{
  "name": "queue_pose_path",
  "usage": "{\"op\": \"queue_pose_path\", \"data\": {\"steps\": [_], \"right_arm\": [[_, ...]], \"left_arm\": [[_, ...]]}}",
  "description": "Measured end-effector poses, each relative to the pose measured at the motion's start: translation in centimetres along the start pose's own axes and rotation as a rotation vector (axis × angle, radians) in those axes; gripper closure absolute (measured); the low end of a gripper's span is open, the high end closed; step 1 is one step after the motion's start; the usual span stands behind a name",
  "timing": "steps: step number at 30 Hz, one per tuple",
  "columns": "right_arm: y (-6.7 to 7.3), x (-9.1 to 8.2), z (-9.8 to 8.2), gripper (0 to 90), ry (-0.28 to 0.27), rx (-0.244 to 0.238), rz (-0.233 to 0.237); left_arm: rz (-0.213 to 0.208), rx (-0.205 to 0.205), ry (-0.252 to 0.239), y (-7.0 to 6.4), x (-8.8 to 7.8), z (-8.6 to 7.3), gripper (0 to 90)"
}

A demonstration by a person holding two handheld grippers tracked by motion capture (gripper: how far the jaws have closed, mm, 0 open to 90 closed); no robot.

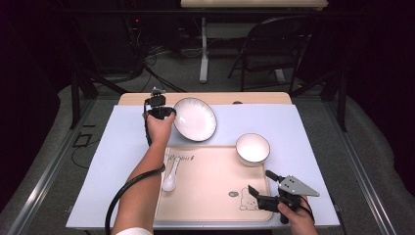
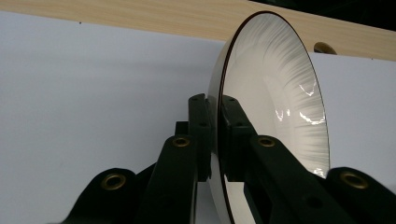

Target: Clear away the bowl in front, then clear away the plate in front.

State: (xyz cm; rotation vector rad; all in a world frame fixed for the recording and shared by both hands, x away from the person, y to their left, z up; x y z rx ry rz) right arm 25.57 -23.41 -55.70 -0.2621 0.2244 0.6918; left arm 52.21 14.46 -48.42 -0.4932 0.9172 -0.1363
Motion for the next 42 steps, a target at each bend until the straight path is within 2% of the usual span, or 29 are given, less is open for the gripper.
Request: {"op": "queue_pose_path", "data": {"steps": [18,23,35,42], "right_arm": [[0.1,0.0,0.0,14.3,0.001,-0.003,0.001],[0.1,0.0,0.0,14.3,0.0,-0.008,0.001],[0.1,0.1,0.0,14.3,0.002,-0.012,0.002],[0.2,0.1,0.0,14.3,0.0,-0.015,0.004]], "left_arm": [[-0.03,0.065,0.0,-0.7,-3.1,0.6,84.8],[-0.054,0.086,0.006,-0.8,-4.2,0.6,84.7],[-0.095,0.133,0.022,-1.3,-6.5,0.2,84.6],[-0.118,0.169,0.051,-1.2,-7.6,-0.7,84.6]]}}
Point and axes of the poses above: each handheld gripper's, and its own axes: x roughly forward along the jaws, z roughly out of its top, y roughly to its left, the point moved 1 cm from there along x, roughly forward along the jaws, and after that the axes turned 15 degrees about -x, right-handed, at the moved point
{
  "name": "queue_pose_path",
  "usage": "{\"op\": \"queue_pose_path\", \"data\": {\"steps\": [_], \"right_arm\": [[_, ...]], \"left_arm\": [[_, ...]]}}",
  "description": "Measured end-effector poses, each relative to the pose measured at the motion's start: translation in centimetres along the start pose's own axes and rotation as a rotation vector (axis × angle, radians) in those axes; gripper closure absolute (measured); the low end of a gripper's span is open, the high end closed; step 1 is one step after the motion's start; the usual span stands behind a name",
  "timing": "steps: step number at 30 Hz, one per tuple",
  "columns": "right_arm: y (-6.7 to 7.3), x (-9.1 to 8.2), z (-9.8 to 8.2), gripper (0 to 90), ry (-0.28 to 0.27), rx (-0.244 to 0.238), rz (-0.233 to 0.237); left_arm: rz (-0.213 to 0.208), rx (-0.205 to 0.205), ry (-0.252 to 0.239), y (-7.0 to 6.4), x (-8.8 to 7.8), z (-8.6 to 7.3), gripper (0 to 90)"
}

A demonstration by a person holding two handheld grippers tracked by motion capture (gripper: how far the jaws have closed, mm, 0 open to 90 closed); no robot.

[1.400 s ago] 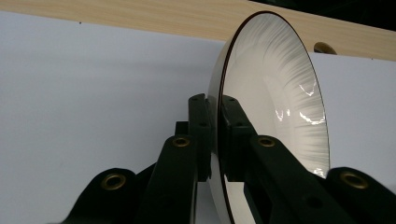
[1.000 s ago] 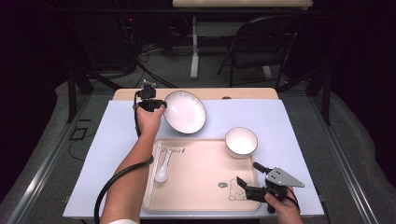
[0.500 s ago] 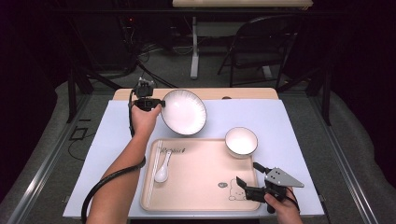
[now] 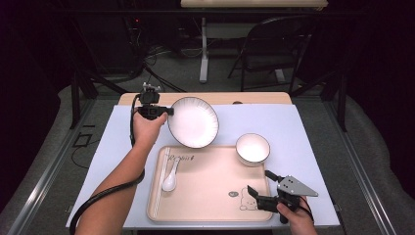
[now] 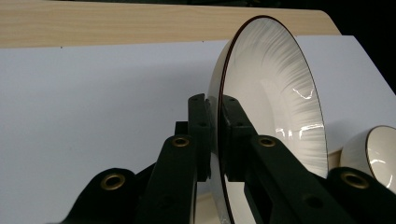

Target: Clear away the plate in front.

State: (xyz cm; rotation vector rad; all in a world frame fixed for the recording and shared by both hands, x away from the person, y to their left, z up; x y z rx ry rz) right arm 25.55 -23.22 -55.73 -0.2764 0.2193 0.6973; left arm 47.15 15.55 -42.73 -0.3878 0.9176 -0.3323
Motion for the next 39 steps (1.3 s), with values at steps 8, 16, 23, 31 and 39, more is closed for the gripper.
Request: {"op": "queue_pose_path", "data": {"steps": [8,16,23,31,39], "right_arm": [[0.0,-0.1,0.0,14.3,0.0,0.002,0.001],[0.1,0.0,0.0,14.3,-0.002,0.001,-0.002],[0.1,-0.1,0.0,14.3,-0.002,-0.006,-0.012],[0.3,-0.2,0.1,14.2,-0.002,-0.016,-0.016],[0.3,-0.4,0.1,14.2,-0.001,-0.013,-0.022]], "left_arm": [[-0.025,0.035,0.025,-0.1,-1.3,-1.0,84.5],[-0.037,0.065,0.047,-0.2,-2.0,-2.1,84.5],[-0.063,0.108,0.082,-0.6,-2.3,-3.4,84.5],[-0.087,0.138,0.115,-1.1,-2.5,-5.2,84.5],[-0.133,0.151,0.158,-1.3,-2.1,-7.4,84.4]]}}
Point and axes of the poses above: each handheld gripper's, and its own axes: x roughly forward along the jaws, z roughly out of its top, y roughly to its left, the point moved 1 cm from there along x, roughly forward along the jaws, and after that the axes turned 15 degrees about -x, right-handed, at the moved point
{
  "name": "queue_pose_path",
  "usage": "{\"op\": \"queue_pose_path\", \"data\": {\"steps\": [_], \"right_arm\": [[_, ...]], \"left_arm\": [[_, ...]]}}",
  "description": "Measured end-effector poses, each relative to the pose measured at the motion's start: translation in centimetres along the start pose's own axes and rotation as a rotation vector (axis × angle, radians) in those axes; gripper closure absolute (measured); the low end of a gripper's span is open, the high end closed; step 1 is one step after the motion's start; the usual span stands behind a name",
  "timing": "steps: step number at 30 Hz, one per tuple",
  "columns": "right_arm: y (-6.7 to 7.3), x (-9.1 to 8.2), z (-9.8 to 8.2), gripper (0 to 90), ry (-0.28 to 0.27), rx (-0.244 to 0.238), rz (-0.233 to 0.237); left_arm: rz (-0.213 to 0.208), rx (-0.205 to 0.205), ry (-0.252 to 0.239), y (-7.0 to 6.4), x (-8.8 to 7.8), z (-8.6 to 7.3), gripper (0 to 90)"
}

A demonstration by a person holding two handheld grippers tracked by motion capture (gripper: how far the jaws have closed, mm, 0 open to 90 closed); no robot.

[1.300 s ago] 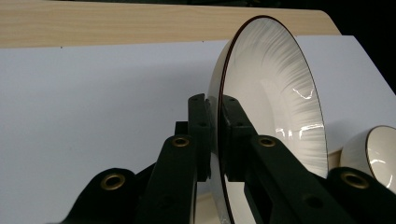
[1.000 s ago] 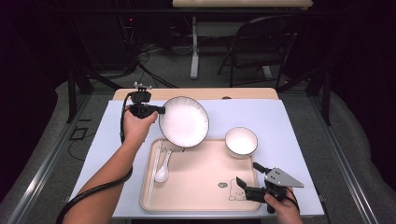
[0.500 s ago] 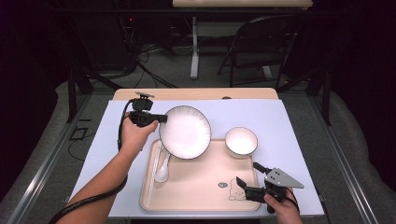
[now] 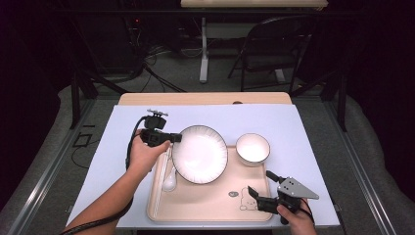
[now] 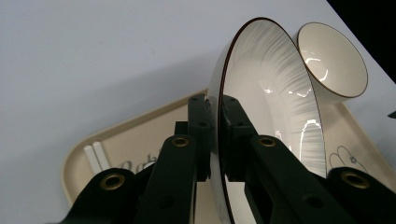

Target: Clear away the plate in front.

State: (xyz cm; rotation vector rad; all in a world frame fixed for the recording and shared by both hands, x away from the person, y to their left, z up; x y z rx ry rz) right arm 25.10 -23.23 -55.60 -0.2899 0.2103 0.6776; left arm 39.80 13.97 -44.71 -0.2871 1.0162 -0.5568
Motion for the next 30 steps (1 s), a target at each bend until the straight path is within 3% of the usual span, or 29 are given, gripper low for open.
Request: {"op": "queue_pose_path", "data": {"steps": [19,30], "right_arm": [[0.0,-0.2,-0.1,14.3,0.002,-0.001,-0.007],[0.0,-0.2,-0.1,14.2,0.003,-0.004,-0.007]], "left_arm": [[-0.068,0.001,0.081,-0.7,2.3,-3.2,84.1],[-0.079,0.009,0.121,-1.2,3.5,-4.2,83.9]]}}
Point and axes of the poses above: each handheld gripper's, and its own axes: x roughly forward along the jaws, z roughly out of its top, y roughly to its left, the point moved 1 cm from there along x, roughly forward along the jaws, and after that the axes turned 15 degrees about -x, right-handed, at the moved point
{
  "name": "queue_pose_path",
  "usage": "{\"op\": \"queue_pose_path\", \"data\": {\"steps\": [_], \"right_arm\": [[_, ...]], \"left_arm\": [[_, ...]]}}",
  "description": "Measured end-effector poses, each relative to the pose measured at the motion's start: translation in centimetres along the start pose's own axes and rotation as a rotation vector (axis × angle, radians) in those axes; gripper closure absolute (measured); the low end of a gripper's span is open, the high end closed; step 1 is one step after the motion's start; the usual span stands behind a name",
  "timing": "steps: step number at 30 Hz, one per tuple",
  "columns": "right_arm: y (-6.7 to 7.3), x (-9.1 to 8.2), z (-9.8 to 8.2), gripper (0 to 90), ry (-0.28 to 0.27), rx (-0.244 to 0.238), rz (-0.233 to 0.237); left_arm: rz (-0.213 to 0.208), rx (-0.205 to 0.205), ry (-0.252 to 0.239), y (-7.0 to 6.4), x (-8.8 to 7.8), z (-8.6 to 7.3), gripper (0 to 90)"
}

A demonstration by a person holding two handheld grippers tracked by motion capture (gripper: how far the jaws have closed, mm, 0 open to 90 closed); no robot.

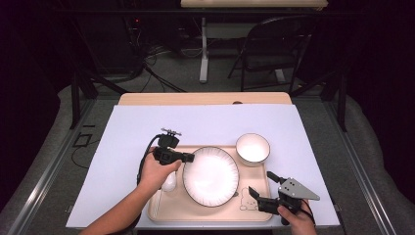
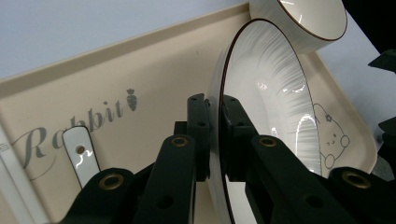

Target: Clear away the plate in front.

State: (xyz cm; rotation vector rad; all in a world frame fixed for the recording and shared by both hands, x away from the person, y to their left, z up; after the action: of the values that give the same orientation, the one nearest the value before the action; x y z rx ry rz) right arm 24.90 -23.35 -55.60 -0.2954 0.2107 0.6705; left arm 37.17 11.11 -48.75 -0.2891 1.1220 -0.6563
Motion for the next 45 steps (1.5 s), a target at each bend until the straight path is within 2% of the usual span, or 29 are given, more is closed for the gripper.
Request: {"op": "queue_pose_path", "data": {"steps": [5,7,13,21,39,45], "right_arm": [[0.0,0.0,0.0,14.2,-0.001,0.002,-0.002],[0.0,0.0,0.0,14.3,-0.001,0.002,-0.001],[0.0,0.0,0.0,14.3,0.0,0.003,-0.001],[0.0,0.0,0.0,14.2,0.001,0.003,0.0],[0.0,-0.1,0.0,14.3,0.0,0.004,-0.001],[0.0,-0.1,0.0,14.3,0.0,0.003,-0.001]], "left_arm": [[-0.015,0.003,0.026,0.1,0.8,-0.3,83.9],[0.01,0.024,0.026,0.2,1.1,-0.4,84.7],[0.047,0.035,0.029,0.7,1.9,-0.4,85.7],[0.037,-0.009,0.025,1.8,3.1,-0.2,85.3],[0.079,-0.01,0.026,2.6,5.2,0.0,81.0],[0.072,-0.024,0.033,2.8,5.3,0.0,80.1]]}}
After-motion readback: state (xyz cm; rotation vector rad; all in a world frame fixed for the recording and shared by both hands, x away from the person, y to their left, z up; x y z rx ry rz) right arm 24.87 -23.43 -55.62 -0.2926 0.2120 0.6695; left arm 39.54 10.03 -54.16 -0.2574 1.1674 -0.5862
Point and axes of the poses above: each handheld gripper's, and its own axes: x roughly forward along the jaws, z roughly out of its top, y roughly to its left, the point moved 1 cm from there along x, roughly forward along the jaws, and after that the axes turned 15 degrees about -x, right-handed, at the moved point
